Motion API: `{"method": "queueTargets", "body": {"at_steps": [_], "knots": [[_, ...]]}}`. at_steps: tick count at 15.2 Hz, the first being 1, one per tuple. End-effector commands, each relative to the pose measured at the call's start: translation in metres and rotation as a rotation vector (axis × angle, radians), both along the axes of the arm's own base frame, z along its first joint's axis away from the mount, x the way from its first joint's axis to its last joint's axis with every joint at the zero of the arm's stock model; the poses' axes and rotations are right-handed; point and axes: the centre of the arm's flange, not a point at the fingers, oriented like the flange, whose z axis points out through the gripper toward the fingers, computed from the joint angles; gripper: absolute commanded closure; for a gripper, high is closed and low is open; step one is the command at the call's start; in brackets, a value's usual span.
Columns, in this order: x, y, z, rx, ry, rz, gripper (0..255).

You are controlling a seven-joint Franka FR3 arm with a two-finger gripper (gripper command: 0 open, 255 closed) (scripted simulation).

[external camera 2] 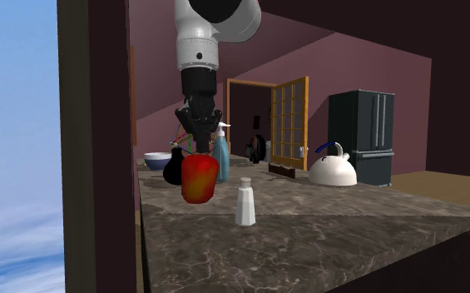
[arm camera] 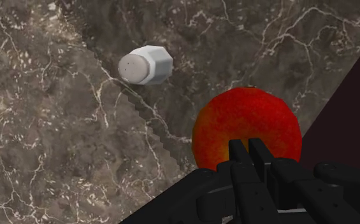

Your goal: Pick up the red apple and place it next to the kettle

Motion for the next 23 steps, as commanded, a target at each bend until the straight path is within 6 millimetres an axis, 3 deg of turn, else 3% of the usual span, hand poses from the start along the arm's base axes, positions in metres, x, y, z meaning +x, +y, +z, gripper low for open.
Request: {"method": "queueTargets", "body": {"at_steps": [1,23], "knots": [[0.000,0.001,0.010,0.000,0.000,0.000,255],[0.000,0.001,0.127,0.000,0.000,0.000,255]]}}
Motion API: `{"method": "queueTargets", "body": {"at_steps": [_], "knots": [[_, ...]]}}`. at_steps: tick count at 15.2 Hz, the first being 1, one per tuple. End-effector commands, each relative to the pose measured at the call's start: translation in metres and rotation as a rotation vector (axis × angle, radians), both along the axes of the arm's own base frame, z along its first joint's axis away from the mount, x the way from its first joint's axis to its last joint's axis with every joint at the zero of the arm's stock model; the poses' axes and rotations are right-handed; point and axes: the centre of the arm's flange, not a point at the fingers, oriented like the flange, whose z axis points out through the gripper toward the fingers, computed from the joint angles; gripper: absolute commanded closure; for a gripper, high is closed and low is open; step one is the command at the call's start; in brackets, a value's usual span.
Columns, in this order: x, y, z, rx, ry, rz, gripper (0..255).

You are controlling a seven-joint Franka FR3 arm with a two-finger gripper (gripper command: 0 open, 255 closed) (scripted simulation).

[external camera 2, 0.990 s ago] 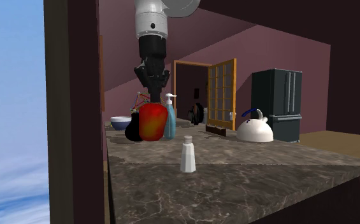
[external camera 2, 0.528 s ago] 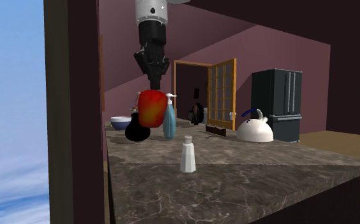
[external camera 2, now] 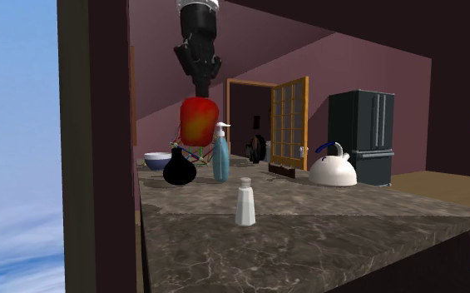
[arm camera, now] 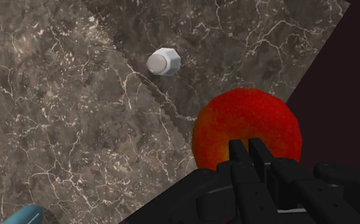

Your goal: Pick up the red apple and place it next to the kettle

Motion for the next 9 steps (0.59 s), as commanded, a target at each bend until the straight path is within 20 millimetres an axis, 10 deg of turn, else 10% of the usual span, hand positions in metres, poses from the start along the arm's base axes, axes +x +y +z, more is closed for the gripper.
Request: {"method": "queueTargets", "body": {"at_steps": [1,9], "knots": [[0.000,0.001,0.010,0.000,0.000,0.000,255],[0.000,0.001,0.052,0.000,0.000,0.000,255]]}}
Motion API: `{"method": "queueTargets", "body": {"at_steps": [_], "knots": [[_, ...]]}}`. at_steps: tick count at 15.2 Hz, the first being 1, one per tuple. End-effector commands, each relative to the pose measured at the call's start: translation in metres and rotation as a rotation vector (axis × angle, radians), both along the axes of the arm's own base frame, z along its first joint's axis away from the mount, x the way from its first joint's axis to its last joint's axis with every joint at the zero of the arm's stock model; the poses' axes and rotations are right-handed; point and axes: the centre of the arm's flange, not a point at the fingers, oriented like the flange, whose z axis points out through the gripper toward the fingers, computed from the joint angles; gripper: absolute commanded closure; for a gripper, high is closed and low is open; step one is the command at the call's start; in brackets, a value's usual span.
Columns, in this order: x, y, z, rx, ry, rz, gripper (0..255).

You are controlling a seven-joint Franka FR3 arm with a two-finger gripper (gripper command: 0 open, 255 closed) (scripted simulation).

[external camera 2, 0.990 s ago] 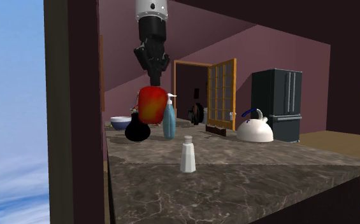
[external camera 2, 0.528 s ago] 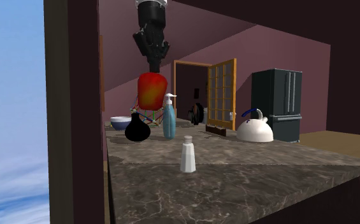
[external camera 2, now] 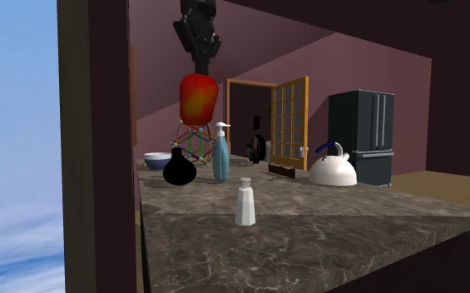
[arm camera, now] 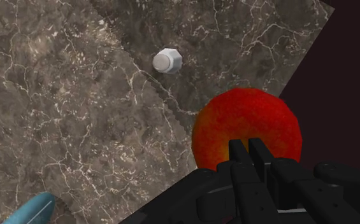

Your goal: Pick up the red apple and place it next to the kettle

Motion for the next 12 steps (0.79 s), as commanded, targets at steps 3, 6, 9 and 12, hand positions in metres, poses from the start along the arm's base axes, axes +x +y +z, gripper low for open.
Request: {"method": "queueTargets", "body": {"at_steps": [3,6,9,12], "knots": [[-0.008,-0.011,0.013,0.000,0.000,0.000,255],[-0.032,-0.042,0.013,0.000,0.000,0.000,255],[-0.056,-0.074,0.013,0.000,0.000,0.000,255],[-0.080,-0.105,0.013,0.000,0.000,0.000,255]]}}
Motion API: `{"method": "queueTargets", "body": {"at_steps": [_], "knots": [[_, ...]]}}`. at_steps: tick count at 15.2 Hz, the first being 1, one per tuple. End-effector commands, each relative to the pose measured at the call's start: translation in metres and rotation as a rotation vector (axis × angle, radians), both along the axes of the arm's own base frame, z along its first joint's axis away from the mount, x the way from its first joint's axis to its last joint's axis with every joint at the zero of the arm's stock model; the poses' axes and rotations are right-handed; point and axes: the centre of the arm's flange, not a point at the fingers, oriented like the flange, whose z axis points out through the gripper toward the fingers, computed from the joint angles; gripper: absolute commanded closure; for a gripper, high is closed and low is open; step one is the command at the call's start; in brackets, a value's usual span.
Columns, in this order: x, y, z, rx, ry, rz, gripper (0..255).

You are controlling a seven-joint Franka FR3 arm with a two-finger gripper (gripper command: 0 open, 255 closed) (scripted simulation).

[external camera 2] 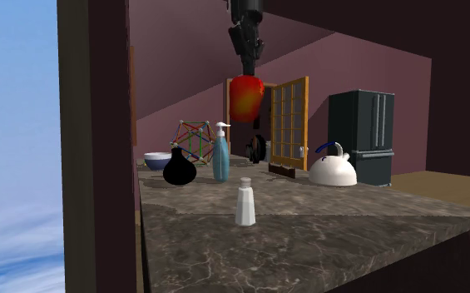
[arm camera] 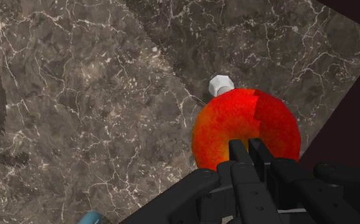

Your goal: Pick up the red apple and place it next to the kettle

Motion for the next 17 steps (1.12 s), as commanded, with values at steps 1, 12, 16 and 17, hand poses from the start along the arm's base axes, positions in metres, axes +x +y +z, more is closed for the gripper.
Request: {"method": "queueTargets", "body": {"at_steps": [1,12,16,17], "knots": [[-0.015,-0.023,0.001,0.001,0.000,0.001,255],[-0.104,-0.138,0.001,0.001,0.000,0.001,255],[-0.136,-0.180,0.001,0.001,0.000,0.001,255],[-0.144,-0.190,0.001,0.001,0.000,0.001,255]]}}
